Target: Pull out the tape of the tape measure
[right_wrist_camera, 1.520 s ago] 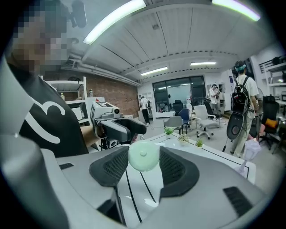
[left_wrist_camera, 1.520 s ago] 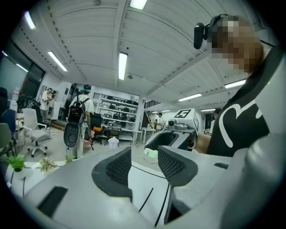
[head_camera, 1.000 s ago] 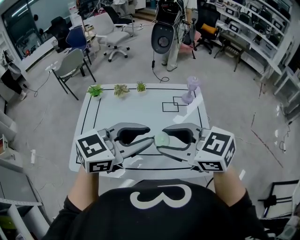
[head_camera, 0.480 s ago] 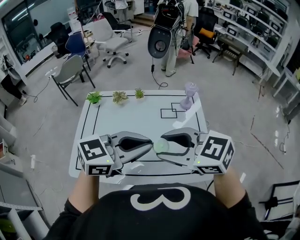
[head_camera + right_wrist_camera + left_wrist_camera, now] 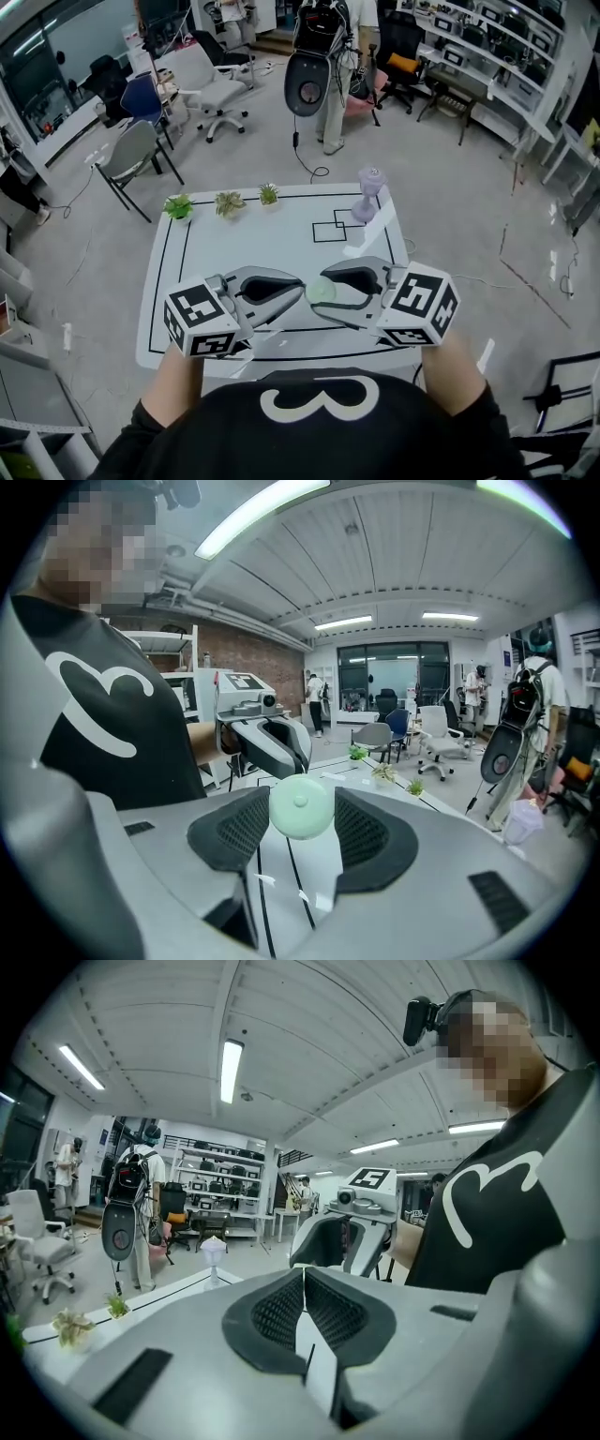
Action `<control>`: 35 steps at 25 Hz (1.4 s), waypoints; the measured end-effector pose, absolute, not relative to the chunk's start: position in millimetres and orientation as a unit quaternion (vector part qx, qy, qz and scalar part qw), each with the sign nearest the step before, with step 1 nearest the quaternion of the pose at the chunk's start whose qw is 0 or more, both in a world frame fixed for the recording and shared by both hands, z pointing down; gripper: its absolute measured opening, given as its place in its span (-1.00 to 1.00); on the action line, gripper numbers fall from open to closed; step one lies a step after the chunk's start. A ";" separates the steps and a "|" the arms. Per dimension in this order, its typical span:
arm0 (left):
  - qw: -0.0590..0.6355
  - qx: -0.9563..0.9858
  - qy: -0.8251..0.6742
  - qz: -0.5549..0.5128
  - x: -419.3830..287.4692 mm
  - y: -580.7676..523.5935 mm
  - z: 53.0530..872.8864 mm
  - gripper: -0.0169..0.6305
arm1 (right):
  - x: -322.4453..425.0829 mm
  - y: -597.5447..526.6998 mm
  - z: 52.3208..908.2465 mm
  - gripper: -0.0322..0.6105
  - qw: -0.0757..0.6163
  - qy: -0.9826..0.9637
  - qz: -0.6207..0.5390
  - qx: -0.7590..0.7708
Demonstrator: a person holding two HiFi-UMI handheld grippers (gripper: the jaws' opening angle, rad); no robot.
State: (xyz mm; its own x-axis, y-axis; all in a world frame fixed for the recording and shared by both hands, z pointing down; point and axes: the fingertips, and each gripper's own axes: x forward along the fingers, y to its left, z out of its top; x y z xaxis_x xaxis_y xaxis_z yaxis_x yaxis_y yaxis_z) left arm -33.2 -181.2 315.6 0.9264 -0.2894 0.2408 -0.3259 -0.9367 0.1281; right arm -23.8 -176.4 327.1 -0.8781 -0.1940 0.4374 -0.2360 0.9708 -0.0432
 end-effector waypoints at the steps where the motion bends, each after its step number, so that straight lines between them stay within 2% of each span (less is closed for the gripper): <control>1: 0.083 0.978 -0.158 0.113 -31.3 -182.8 317.5 -0.91 | -21.8 -178.0 329.1 -0.22 0.221 -0.967 0.050 0.115; 12: 0.090 0.967 -0.205 0.124 -38.9 -207.3 331.5 -0.91 | -5.7 -197.3 344.6 -0.22 0.234 -0.958 0.065 0.151; 35: 0.087 0.924 -0.352 0.119 -111.2 -228.5 328.7 -0.91 | -9.9 -200.0 338.8 -0.22 0.248 -0.950 0.060 0.178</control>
